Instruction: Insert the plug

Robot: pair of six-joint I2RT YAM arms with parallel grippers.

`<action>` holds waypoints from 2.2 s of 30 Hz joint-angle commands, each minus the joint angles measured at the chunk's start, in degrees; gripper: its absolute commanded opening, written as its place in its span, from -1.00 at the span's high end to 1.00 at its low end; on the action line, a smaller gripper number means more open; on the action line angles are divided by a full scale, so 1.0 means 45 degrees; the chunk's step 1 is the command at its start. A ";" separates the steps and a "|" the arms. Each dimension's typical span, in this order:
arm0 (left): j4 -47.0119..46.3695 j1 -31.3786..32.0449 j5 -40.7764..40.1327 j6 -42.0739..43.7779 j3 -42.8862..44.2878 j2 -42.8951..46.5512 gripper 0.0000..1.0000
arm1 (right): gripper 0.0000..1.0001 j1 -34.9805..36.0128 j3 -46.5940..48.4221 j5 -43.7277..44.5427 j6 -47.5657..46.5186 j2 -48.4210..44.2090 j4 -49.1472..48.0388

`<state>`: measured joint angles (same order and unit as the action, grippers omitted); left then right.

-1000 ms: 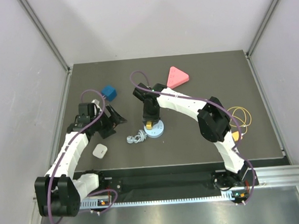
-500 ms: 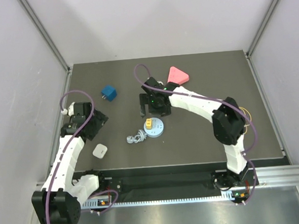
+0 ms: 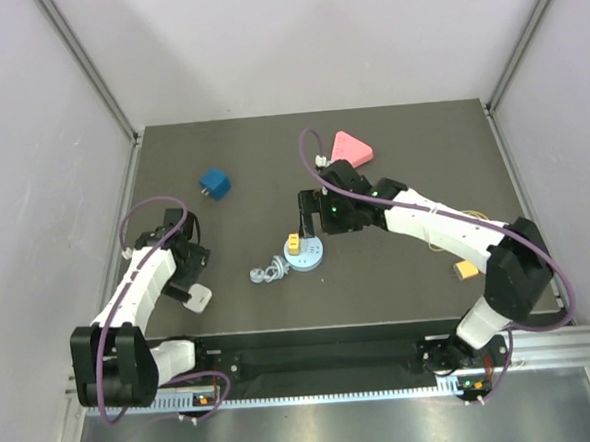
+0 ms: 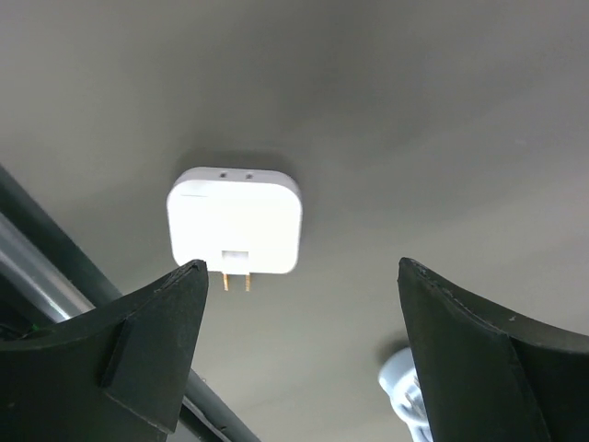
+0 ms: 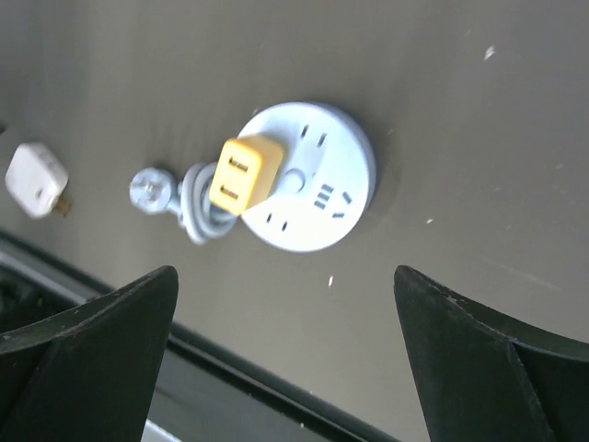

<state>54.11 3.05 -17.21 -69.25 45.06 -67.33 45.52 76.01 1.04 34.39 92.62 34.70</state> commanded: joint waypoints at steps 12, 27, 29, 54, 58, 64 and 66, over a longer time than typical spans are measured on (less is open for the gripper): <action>-0.2627 0.0006 0.0543 -0.0978 -0.3117 0.0569 -0.83 | -0.99 -0.0076 -0.1850 -0.1422 -0.1236 -0.2729 -0.2162; -0.3136 0.0025 0.0269 0.0522 -0.3061 0.0060 -0.08 | -0.99 -0.0251 -0.2691 -0.1149 -0.0984 -0.3393 -0.2261; -0.3292 0.0122 0.0367 0.0934 -0.2768 0.0176 0.23 | -0.99 -0.0349 -0.2964 -0.1323 -0.0730 -0.3550 -0.2533; -0.7394 0.9982 0.2983 1.0915 0.0104 0.2190 1.00 | -0.41 -0.2498 -0.0503 -0.8918 -0.3503 -0.3610 0.0572; -0.7843 1.1312 0.2966 1.1756 0.0163 0.2207 1.00 | -0.29 -0.2342 -0.1107 -0.9606 -0.3151 -0.3336 0.0590; -0.8136 1.2173 0.3357 1.2303 0.0397 0.2227 1.00 | -0.18 -0.1620 -0.1130 -0.9841 -0.2721 -0.2790 0.0861; -0.8312 1.2388 0.3317 1.2498 0.0397 0.2442 1.00 | -0.14 -0.1270 -0.0915 -0.9509 -0.2721 -0.2400 0.1058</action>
<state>21.91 57.65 -3.20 -16.12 44.88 -58.00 37.39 70.24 -40.84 21.34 80.38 38.50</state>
